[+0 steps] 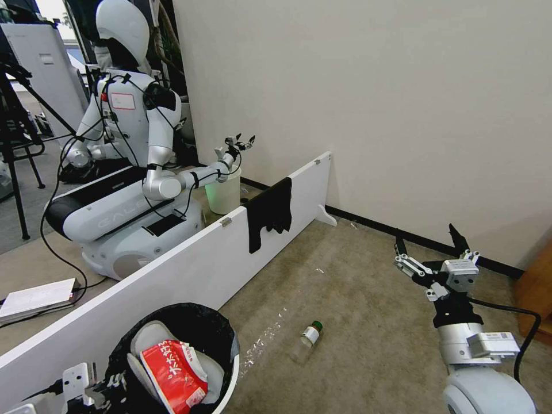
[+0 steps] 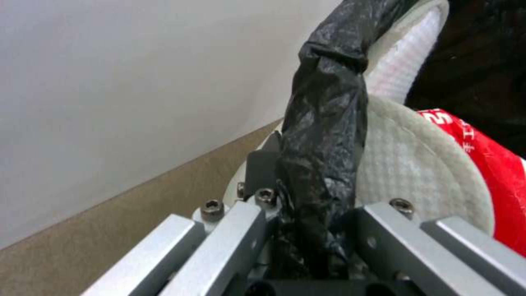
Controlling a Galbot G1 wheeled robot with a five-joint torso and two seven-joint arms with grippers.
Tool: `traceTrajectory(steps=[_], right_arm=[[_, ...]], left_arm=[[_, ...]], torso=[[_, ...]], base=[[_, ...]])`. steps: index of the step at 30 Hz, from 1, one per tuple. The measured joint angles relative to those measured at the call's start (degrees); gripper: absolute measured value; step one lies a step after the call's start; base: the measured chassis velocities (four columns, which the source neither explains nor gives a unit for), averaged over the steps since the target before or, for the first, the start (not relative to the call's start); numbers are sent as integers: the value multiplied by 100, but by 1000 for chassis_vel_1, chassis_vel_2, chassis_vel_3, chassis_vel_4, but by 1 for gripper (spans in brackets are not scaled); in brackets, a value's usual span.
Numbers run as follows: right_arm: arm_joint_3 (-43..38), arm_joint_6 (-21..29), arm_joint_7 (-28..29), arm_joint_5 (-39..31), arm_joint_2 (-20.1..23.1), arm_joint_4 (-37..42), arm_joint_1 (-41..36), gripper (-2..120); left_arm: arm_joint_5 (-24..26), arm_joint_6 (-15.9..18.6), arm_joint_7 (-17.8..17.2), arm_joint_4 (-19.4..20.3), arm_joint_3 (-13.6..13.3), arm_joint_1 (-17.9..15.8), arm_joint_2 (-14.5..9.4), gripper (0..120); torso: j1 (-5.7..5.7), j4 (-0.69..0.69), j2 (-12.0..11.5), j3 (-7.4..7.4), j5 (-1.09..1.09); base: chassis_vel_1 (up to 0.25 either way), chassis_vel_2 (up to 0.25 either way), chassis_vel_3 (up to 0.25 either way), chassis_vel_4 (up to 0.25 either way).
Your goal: Pick up the trash bin, then pick up the garbage from the floor and place it into the trash bin.
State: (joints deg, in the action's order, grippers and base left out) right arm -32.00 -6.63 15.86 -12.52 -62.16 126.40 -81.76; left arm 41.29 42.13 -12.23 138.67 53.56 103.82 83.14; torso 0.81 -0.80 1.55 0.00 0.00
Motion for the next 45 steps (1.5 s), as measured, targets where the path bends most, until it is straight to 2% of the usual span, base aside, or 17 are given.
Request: traceTrajectory(steps=[45], right_arm=[[125, -119, 45, 82, 80, -295, 148, 100]], left_arm=[[-19, 1, 21, -51, -43, -62, 40, 2]], torso=[[0, 0, 0, 0, 0]], base=[[-13, 13, 13, -11]])
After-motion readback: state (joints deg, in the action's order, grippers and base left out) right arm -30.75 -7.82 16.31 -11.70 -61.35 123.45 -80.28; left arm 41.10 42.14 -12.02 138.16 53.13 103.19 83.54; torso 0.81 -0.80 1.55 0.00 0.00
